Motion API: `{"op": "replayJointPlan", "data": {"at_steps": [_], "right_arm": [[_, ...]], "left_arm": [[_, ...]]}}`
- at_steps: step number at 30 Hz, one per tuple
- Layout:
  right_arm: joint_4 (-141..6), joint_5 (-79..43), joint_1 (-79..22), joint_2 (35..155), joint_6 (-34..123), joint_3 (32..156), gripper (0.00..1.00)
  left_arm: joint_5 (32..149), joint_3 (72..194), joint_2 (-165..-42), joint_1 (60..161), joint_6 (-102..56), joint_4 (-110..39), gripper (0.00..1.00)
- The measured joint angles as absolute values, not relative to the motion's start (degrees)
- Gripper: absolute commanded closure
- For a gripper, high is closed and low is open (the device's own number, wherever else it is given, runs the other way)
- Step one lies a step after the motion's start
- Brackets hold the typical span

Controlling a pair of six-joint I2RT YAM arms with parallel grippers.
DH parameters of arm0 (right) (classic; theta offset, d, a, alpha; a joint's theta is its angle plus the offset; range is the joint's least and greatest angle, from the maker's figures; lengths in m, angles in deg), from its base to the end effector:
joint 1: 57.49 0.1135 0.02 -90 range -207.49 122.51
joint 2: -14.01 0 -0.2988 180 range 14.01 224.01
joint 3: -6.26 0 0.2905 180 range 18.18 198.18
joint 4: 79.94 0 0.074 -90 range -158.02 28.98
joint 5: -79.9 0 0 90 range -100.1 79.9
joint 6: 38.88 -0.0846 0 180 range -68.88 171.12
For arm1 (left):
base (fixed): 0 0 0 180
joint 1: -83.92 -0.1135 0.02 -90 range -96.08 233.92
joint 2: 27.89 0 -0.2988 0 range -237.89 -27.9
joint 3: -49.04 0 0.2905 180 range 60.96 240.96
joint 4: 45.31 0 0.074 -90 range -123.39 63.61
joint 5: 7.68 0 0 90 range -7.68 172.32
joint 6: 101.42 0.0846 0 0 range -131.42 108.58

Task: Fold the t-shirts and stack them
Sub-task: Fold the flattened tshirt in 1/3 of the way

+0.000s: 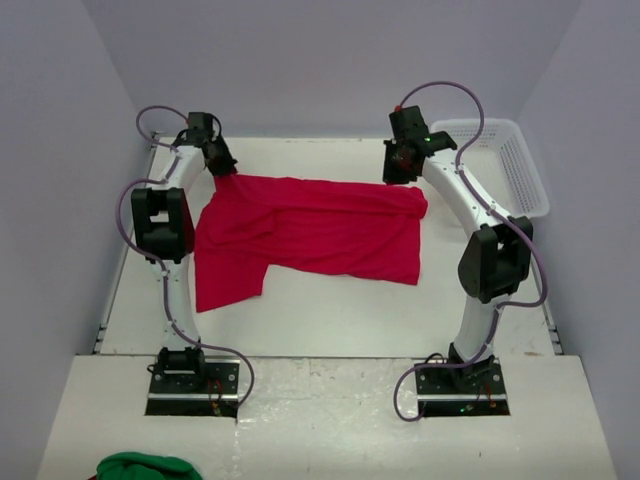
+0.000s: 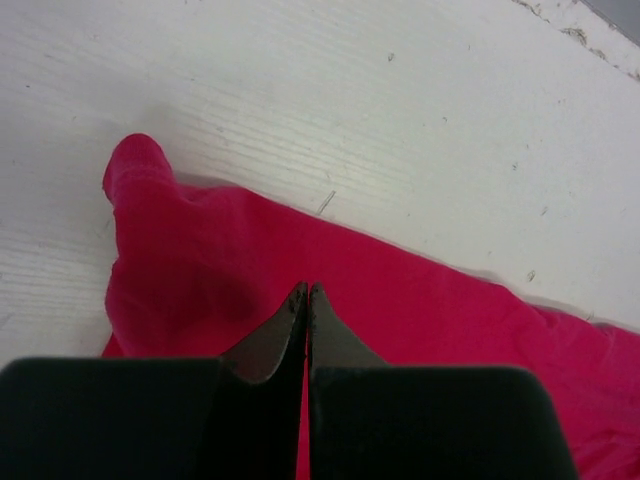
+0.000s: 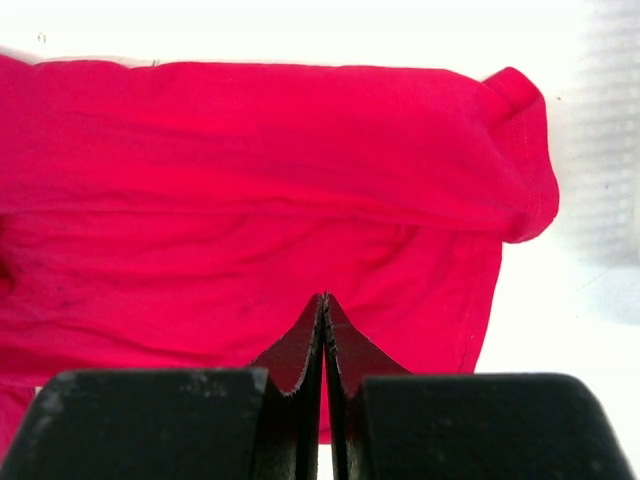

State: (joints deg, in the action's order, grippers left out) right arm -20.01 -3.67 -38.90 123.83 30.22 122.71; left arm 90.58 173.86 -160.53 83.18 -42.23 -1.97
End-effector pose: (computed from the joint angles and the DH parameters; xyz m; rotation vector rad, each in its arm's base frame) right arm 0.4810 0.1518 0.3014 0.0969 2.4969 0.1479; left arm 0.6092 -0.0043 0.1709 -0.6168 2.4170 -0.4020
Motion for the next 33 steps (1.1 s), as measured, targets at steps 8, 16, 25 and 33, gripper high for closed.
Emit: {"op": "replayJointPlan", "data": {"at_steps": [8,16,25,33], "right_arm": [[-20.0,-3.7,-38.8,123.9,30.2,122.7,1.00],[-20.0,-4.3,-38.8,123.9,30.2,122.7,1.00],[-20.6,-5.2,-36.9,123.8,29.6,118.9,0.68],[-20.9,-4.8,-33.1,122.5,29.6,115.1,0.62]], "left_arm": [[88.9,170.3,-160.2,82.6,-42.2,-1.6,1.00],[86.6,163.5,-158.1,80.2,-42.9,-2.2,1.00],[89.2,163.4,-158.2,78.3,-42.9,-3.3,1.00],[92.2,148.6,-143.6,78.3,-41.8,-12.5,0.90]]}}
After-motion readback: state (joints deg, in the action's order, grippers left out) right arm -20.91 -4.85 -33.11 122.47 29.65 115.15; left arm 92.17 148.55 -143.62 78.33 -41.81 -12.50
